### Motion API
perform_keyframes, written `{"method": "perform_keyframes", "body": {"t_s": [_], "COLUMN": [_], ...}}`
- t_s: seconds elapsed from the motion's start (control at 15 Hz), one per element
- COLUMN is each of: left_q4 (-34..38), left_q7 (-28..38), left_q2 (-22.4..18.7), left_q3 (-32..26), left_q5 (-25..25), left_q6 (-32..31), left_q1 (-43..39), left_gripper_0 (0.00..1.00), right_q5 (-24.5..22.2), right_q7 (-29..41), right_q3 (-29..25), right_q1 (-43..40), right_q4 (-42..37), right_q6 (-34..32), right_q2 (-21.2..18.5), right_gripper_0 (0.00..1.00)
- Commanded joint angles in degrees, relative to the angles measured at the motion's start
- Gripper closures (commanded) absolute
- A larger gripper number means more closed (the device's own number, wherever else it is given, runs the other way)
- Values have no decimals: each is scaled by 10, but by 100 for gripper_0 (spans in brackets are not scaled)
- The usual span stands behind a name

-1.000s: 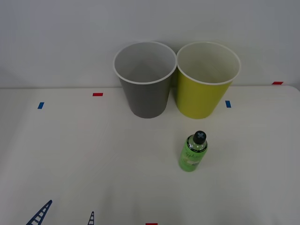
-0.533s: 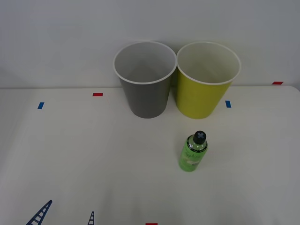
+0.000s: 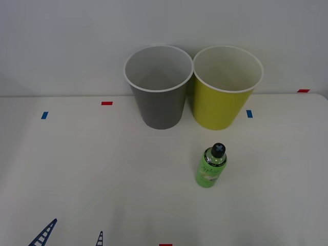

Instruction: Put cans in the gray bin and PET bottles in the light green bin.

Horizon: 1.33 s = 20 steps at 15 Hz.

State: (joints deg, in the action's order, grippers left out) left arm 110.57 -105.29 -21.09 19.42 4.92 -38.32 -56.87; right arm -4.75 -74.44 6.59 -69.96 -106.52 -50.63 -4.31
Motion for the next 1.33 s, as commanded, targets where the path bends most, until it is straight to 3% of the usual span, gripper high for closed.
{"method": "perform_keyframes", "body": {"t_s": [0.07,0.27,0.53,0.8,1.33], "left_q4": [0,0,0,0,0], "left_q7": [0,0,0,0,0], "left_q2": [0,0,0,0,0], "left_q3": [0,0,0,0,0], "left_q5": [0,0,0,0,0], "left_q6": [0,0,0,0,0], "left_q1": [0,0,0,0,0], "left_gripper_0": [0,0,0,0,0], "right_q5": [0,-1,-3,-1,-3], "right_q7": [-1,-9,-29,-49,-76], "right_q3": [0,9,42,72,102], "right_q1": [14,16,21,68,166], "right_q4": [21,25,25,26,26], "right_q6": [12,-3,-11,-11,29], "right_q2": [4,2,-40,-81,-127], "right_gripper_0": [0,0,0,0,0]}}
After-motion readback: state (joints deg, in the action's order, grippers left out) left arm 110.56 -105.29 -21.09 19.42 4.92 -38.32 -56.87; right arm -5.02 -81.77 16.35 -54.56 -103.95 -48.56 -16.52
